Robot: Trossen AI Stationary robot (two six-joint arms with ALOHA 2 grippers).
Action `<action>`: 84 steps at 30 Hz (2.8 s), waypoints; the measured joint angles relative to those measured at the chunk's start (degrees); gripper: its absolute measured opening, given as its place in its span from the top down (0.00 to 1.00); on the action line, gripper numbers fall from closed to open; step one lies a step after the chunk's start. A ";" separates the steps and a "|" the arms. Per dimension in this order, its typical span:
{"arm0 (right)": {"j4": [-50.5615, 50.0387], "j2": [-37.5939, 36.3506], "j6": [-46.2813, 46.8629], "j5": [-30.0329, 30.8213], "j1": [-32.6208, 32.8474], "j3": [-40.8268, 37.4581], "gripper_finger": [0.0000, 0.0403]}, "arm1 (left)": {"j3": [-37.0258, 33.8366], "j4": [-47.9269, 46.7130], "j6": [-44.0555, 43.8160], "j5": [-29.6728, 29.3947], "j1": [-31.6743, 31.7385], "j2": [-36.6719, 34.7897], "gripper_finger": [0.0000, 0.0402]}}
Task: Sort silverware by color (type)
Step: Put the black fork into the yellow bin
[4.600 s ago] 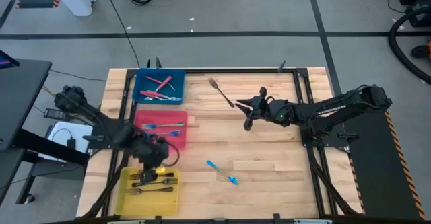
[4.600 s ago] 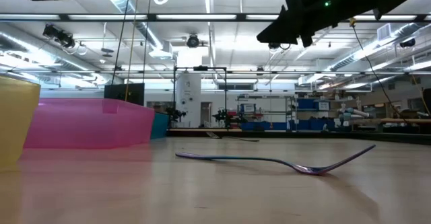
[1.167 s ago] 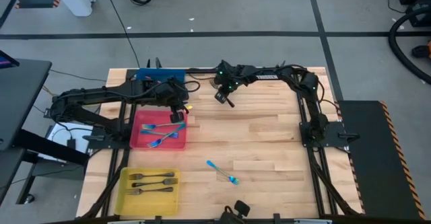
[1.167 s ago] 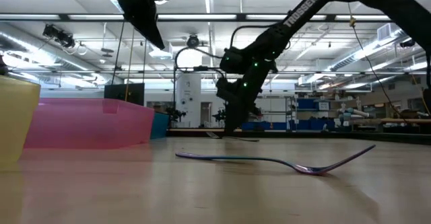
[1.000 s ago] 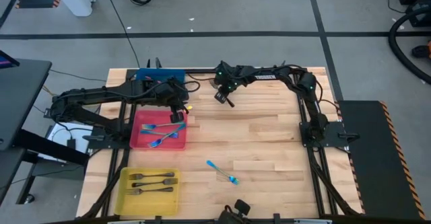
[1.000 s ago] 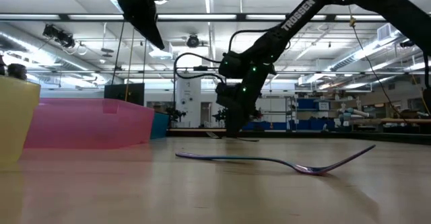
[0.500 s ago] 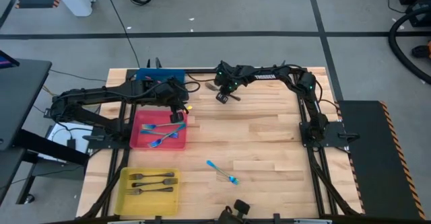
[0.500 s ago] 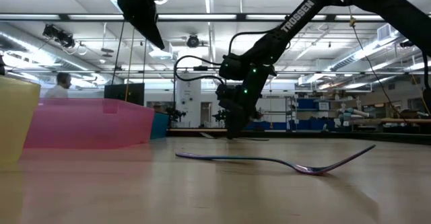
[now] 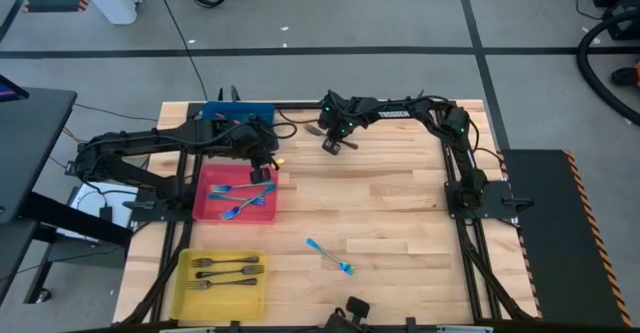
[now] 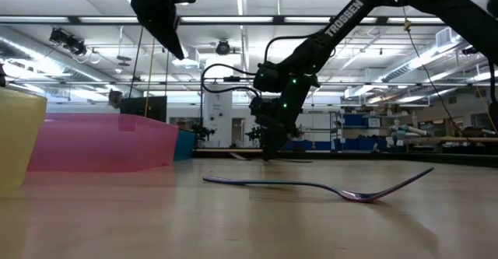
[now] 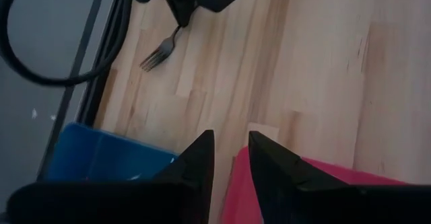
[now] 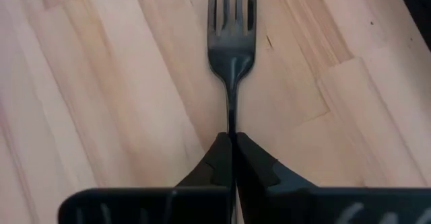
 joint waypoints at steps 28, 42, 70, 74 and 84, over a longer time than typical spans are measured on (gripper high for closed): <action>-19.60 -26.13 -0.15 12.82 2.57 -0.21 0.98 | -15.90 14.52 -7.30 0.03 0.00 -0.02 0.77; -31.90 -39.07 15.58 26.67 17.64 -0.13 0.98 | -23.44 33.20 -11.64 0.37 -3.82 -0.02 0.77; -21.33 -25.98 44.83 49.45 56.59 -0.48 0.98 | -29.90 65.15 -22.18 0.55 -23.73 -0.02 0.77; -12.98 -22.04 43.05 55.73 59.69 -0.48 0.98 | -29.90 70.15 -22.20 0.53 -26.86 0.00 0.77; 9.36 -18.19 25.71 66.00 63.41 -0.48 0.98 | -29.90 77.99 -21.72 0.42 -29.20 0.00 0.77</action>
